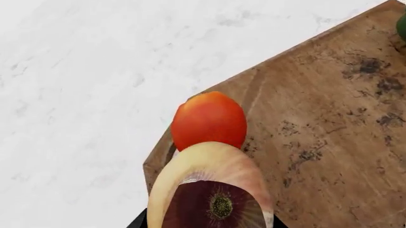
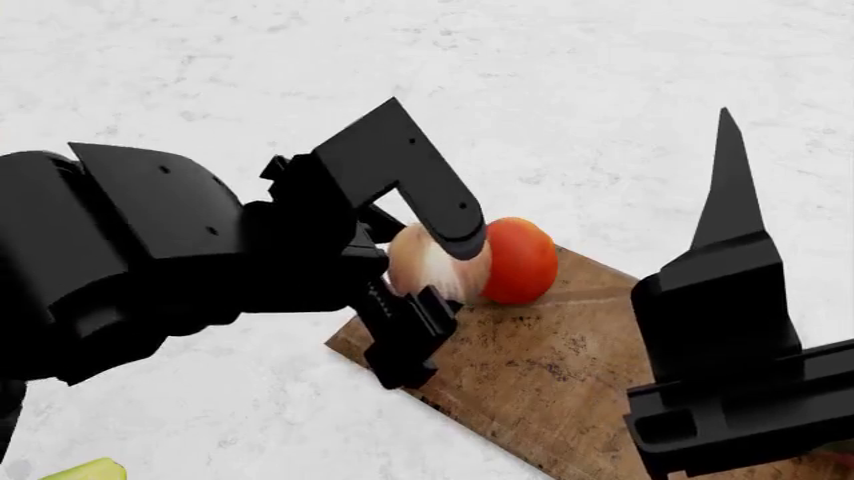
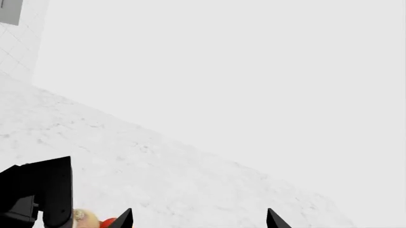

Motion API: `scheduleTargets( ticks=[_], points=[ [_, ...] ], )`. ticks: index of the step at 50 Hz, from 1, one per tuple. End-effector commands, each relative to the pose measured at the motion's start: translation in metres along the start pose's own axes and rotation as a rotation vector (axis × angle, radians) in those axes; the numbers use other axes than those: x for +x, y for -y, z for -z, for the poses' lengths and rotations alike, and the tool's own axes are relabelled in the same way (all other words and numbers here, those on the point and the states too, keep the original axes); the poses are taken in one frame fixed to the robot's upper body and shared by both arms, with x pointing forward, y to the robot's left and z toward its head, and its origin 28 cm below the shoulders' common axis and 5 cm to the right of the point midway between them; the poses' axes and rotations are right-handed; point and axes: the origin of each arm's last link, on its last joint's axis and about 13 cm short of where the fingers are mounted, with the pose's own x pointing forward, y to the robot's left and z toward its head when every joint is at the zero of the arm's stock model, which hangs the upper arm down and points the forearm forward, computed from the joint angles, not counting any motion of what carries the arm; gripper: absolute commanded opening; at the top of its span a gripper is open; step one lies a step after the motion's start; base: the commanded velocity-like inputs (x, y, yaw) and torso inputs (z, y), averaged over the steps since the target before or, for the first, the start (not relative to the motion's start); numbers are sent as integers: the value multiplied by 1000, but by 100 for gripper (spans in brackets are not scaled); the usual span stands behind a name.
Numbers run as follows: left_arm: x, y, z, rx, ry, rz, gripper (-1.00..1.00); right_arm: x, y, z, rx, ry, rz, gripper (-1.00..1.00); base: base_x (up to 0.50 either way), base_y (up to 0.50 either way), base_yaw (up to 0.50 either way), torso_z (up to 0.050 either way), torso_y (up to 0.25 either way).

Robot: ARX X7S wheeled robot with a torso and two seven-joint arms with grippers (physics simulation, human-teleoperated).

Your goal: Place the avocado, onion, tomato and bell pepper on the cutting board.

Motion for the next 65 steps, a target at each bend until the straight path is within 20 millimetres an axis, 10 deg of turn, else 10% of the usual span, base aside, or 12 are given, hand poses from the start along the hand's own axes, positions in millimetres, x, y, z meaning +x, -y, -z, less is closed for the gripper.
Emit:
scheduleTargets(
  ticks=[1,47,48,65],
  points=[
    [15,-8,11,-27,-35,-35,-100,0,0,0,-1,0,0,100,0,0,0,0,0],
    [48,-8,35,-38,-146,-43,-100,-6,1,2,2,-3,12,100,1,-1,-1,0,0],
    [46,-9,35,-40,-149,-46,100,-6,1,2,2,-3,13,100,13,0,-4,0,0],
    [31,-19,25,-40,-113,-81,100,-6,0,1,0,2,9,100,0,0,0,0,0]
  ],
)
